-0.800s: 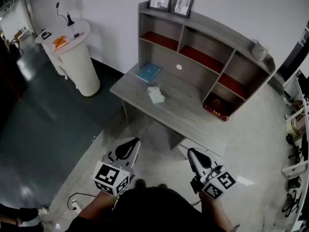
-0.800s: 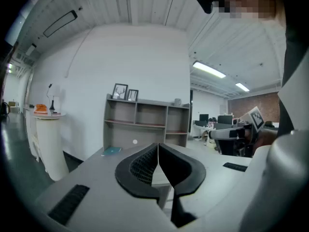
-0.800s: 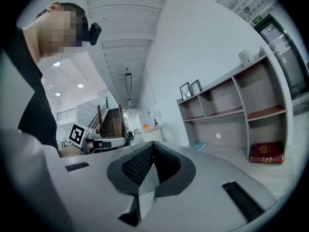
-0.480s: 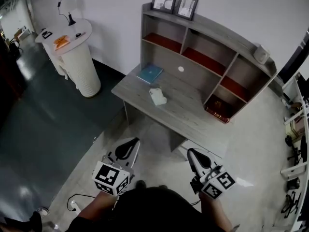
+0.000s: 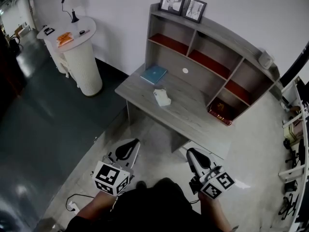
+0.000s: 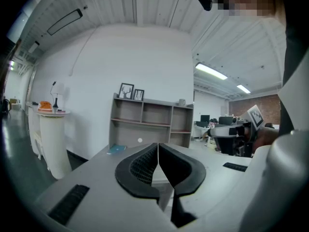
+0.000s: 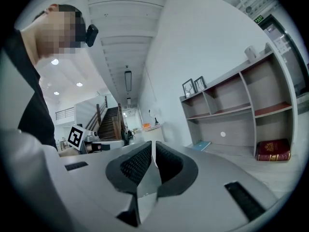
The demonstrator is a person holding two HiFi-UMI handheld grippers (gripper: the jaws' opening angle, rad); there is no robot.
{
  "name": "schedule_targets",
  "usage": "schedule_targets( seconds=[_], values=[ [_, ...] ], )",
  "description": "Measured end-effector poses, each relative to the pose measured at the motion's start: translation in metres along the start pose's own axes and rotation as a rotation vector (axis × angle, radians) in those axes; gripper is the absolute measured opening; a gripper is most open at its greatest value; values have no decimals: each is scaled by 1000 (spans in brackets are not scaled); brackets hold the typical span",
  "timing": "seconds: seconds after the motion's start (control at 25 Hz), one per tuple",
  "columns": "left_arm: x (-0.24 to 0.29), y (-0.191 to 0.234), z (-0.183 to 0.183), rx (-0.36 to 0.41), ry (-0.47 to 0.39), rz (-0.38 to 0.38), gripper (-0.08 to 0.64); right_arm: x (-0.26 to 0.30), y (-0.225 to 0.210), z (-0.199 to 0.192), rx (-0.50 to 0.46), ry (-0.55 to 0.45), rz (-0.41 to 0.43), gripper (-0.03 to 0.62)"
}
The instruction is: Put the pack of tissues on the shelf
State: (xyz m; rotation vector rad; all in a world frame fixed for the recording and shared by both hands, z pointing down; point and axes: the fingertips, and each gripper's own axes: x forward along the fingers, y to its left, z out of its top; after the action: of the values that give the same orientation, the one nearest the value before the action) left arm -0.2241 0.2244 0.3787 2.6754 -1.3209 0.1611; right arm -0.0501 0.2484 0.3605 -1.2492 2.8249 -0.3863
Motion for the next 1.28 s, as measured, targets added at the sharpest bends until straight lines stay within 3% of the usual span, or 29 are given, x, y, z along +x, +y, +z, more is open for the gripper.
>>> schedule_targets(
  seconds=[0.36,1.0,1.28],
  values=[
    [43,29,-2,4,34,19,20,39,-41,-1,32,9,25,21],
    [188,64,23,12,80,72,20,110,-182,20,63,41,88,23],
    [224,72,24,0,94,91,21,140,-204,20,64,55,152,36]
  ],
)
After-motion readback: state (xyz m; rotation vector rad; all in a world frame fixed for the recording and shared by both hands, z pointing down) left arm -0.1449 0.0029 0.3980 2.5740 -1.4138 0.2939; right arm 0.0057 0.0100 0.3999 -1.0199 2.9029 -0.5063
